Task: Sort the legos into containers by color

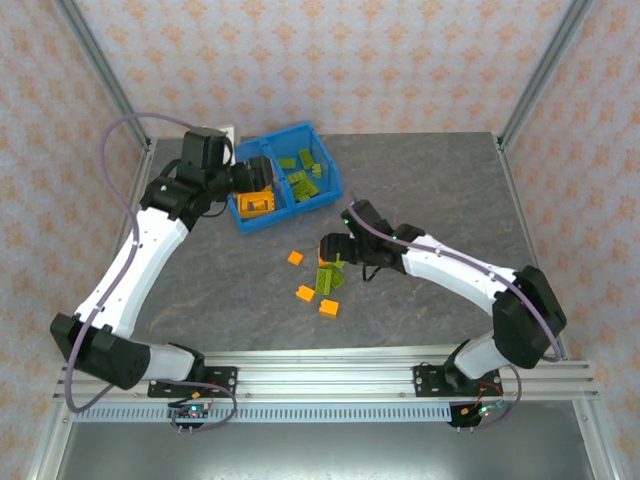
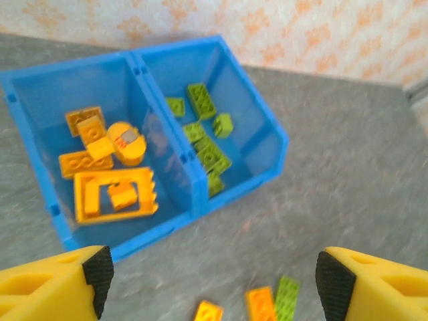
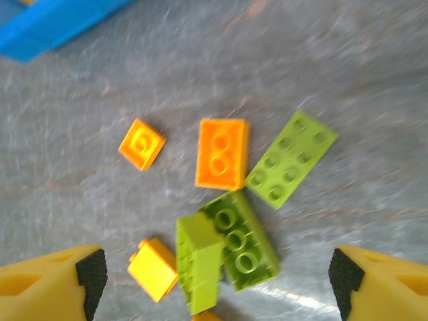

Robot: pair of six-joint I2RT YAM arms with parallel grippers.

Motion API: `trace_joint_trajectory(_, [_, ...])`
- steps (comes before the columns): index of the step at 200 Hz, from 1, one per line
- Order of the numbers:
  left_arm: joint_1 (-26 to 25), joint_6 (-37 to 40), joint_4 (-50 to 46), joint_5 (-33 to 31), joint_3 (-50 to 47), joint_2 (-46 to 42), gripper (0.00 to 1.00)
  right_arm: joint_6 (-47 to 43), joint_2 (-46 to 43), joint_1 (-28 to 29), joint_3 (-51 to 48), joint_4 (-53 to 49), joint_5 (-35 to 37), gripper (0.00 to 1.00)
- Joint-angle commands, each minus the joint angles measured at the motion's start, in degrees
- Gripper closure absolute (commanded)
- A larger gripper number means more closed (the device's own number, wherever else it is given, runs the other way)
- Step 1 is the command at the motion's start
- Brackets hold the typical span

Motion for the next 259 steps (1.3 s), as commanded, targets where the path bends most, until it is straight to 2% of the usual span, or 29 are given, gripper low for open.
trace_joint_trajectory(1, [0.28,5.84,-11.80,-1.35,-1.09,-1.86,0.09,3.72,2.42,2.68,-0.39,2.42,-2.26,0.15])
trace_joint_trajectory(23, [0.28,9.31,-15.54,-1.56,-1.10,-2.30,0.05,3.44,4.68,3.42,-0.09,2.65,-1.77,0.23])
trace_joint_trajectory(57, [0.28,11.68,-12.79,-1.75,-3.57,-2.65,0.05,2.24,8.76,3.90,-0.40,3.63,-1.27,0.36])
trace_joint_trajectory(78, [0.28,10.74,-9.62,-1.19,-5.16,-2.30,0.05,2.16,10.38,4.65,0.01,4.40,-1.34,0.41])
trace_joint_trajectory(140, [0.37,10.36,-8.59,-2.49,-8.54,-3.01,0.05,3.72,14.10,5.23,0.92,3.45,0.30,0.52])
trace_joint_trajectory(218, [0.34,9.65,-8.66,-4.27,-8.78,-3.64,0.05,2.94,10.88,5.27,2.16,2.51,0.94,0.76])
trace_joint_trajectory(244, [0.37,9.65,-8.53,-3.96,-8.89,-4.04,0.05,2.60,7.18,5.16,2.84,1.92,1.24,0.78])
trace_joint_trajectory(259, [0.32,10.51,-7.60,-1.20,-9.31,-4.78,0.05,2.01,4.17,5.23,3.88,1.53,2.37,0.78])
